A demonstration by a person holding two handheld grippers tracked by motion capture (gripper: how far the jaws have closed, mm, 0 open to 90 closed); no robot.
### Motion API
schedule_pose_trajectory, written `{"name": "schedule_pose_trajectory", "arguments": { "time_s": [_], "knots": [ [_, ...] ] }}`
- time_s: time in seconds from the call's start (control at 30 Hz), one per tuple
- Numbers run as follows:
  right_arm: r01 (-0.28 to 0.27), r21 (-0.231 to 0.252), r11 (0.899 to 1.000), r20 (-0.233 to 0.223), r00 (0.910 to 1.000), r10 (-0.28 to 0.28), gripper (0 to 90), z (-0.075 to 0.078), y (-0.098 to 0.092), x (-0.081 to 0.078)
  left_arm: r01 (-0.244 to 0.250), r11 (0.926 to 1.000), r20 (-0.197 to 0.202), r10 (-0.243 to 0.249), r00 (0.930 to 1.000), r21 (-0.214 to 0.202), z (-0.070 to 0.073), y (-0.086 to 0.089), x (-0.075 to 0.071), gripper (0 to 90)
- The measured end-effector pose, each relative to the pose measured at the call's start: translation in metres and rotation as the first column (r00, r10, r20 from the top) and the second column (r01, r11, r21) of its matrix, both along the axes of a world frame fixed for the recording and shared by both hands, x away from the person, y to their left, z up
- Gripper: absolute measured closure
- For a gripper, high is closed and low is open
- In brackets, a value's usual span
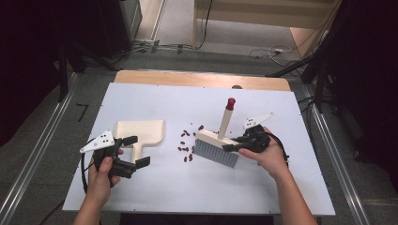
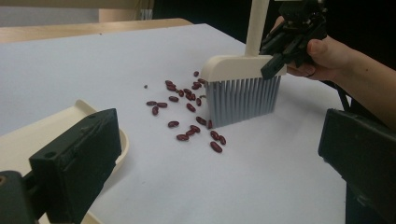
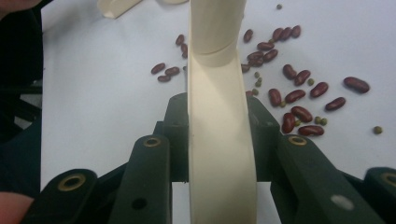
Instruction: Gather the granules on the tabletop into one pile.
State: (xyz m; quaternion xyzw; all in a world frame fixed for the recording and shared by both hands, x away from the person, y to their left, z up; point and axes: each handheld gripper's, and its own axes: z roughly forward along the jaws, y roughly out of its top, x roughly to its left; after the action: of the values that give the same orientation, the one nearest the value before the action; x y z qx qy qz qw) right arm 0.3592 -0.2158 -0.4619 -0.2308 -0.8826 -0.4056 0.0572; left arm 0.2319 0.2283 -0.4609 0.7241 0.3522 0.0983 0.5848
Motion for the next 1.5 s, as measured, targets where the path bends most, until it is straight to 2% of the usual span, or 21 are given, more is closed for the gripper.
{"name": "schedule_pose_trajectory", "arguments": {
  "time_s": [0.13, 0.3, 0.43, 0.57, 0.77, 0.87, 0.97, 1.07, 1.23, 1.5],
  "knots": [
    [0.013, 0.007, 1.000, -0.001, 0.9999, -0.013, 65.5, 0.001, -0.003, 0.001, -0.015, 0.9999, 0.008, 0.015, 0.9999, 0.001, 0.000, 0.003, -0.001, 0.0],
    [0.021, 0.040, 0.999, 0.024, 0.9995, -0.022, 65.5, 0.014, -0.001, -0.008, -0.044, 0.9990, 0.015, 0.044, 0.9989, 0.009, -0.001, 0.008, -0.001, 0.0],
    [0.013, 0.052, 0.999, 0.052, 0.9985, -0.016, 65.5, 0.027, 0.012, -0.019, -0.066, 0.9977, 0.016, 0.066, 0.9977, 0.016, -0.003, 0.010, -0.001, 0.0],
    [0.022, 0.067, 0.997, 0.061, 0.9978, -0.026, 65.5, 0.032, 0.033, -0.032, -0.094, 0.9948, 0.023, 0.093, 0.9954, 0.039, -0.007, 0.011, -0.003, 0.0],
    [0.042, 0.075, 0.996, 0.020, 0.9988, -0.044, 65.5, 0.022, 0.067, -0.041, -0.131, 0.9896, 0.031, 0.130, 0.9911, 0.059, -0.015, 0.013, -0.007, 0.0],
    [0.064, 0.068, 0.996, 0.001, 0.9980, -0.064, 65.5, 0.013, 0.082, -0.041, -0.143, 0.9876, 0.024, 0.142, 0.9896, 0.064, -0.021, 0.015, -0.009, 0.0],
    [0.094, 0.059, 0.994, -0.043, 0.9948, -0.092, 65.5, 0.005, 0.088, -0.036, -0.153, 0.9849, 0.016, 0.152, 0.9882, 0.081, -0.026, 0.016, -0.009, 0.0],
    [0.125, 0.037, 0.991, -0.065, 0.9903, -0.123, 65.5, -0.002, 0.089, -0.031, -0.161, 0.9831, 0.014, 0.161, 0.9869, 0.087, -0.029, 0.017, -0.009, 0.0],
    [0.185, 0.039, 0.982, -0.104, 0.9780, -0.180, 65.5, -0.008, 0.078, -0.018, -0.169, 0.9810, 0.003, 0.169, 0.9856, 0.096, -0.034, 0.019, -0.008, 0.0],
    [0.273, 0.040, 0.961, -0.095, 0.9587, -0.268, 65.5, -0.008, 0.059, -0.007, -0.175, 0.9793, 0.002, 0.175, 0.9845, 0.102, -0.037, 0.019, -0.007, 0.0]
  ]
}}
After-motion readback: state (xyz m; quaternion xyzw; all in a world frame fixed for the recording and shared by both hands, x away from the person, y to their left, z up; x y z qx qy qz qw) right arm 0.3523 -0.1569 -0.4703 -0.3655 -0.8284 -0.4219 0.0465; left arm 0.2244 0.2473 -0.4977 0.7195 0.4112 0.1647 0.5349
